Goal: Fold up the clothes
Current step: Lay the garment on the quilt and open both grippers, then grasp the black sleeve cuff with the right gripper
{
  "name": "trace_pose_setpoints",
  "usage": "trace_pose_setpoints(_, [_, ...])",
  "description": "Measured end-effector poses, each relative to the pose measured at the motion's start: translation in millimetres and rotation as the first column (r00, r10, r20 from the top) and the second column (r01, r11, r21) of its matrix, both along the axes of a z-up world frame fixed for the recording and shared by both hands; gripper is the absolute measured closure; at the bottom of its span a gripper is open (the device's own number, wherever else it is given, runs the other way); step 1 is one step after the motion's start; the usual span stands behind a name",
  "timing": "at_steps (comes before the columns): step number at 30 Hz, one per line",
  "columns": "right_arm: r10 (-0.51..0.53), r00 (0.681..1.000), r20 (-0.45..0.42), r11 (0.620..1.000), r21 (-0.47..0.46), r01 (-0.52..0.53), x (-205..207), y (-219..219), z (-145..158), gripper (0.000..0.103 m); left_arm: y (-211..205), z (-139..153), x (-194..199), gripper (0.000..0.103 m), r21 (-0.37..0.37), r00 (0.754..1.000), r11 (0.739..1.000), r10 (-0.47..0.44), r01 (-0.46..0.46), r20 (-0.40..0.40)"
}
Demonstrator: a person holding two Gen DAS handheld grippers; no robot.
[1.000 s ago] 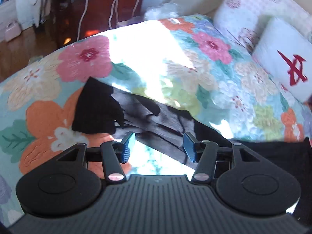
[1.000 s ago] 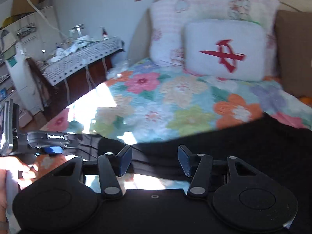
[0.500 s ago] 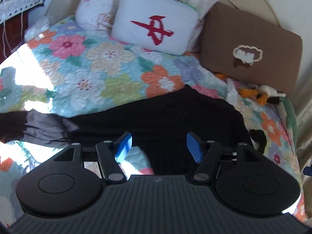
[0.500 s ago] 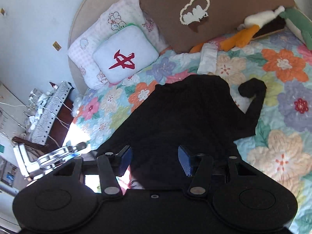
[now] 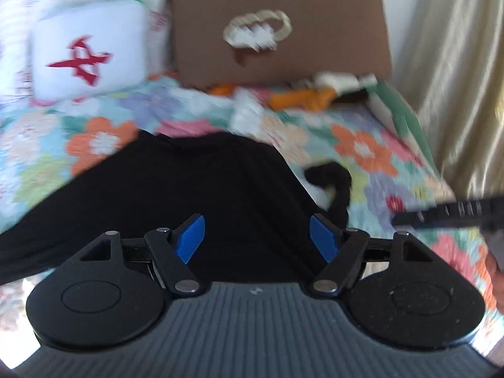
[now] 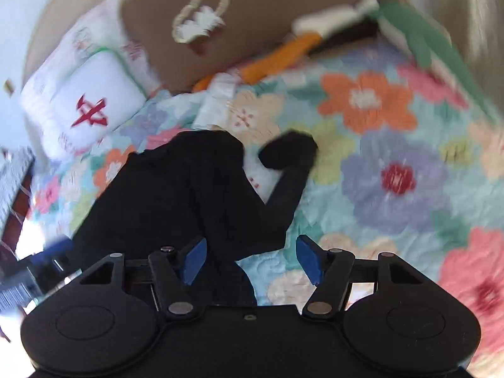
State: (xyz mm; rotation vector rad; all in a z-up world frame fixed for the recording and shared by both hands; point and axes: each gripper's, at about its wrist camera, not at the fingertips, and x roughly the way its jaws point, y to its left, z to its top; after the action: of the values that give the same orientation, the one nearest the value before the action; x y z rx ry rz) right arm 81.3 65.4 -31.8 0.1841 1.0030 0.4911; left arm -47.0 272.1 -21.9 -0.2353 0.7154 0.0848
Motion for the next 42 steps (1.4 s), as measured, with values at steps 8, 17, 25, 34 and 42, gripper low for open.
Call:
trace_pose_setpoints(8, [-0.007, 0.999, -0.049, 0.998, 0.065, 0.01, 43.0, 2.6, -41.2, 0.035, -30.3, -31.2, 61.7, 0.031, 0.069, 0.987, 0.985, -0.155, 0.157, -0.03])
trace_pose_setpoints(17, [0.021, 1.0, -0.007, 0.999, -0.025, -0.021, 91.8, 37.5, -75.5, 0.064, -22.1, -40.7, 94.8, 0.031, 0.067, 0.985, 0.985, -0.157, 0.162, -0.065])
trace_pose_setpoints(25, [-0.09, 0.981, 0.174, 0.995, -0.025, 0.096, 107.1, 7.8, -50.5, 0.093, -22.2, -52.1, 122.6, 0.03, 0.122, 0.983, 0.977, -0.165, 0.174, -0.081])
trace_pose_setpoints(34, [-0.342, 0.862, 0.373, 0.933, 0.028, 0.358, 119.7, -65.2, -19.9, 0.093, -44.5, -63.8, 159.3, 0.03, 0.155, 0.973, 0.961, -0.221, 0.228, -0.067])
trace_pose_setpoints(42, [-0.403, 0.808, 0.431, 0.907, 0.065, 0.417, 145.8, -98.9, -16.0, 0.093, -54.9, -77.0, 189.0, 0.029, 0.178, 0.968, 0.953, -0.233, 0.246, -0.094])
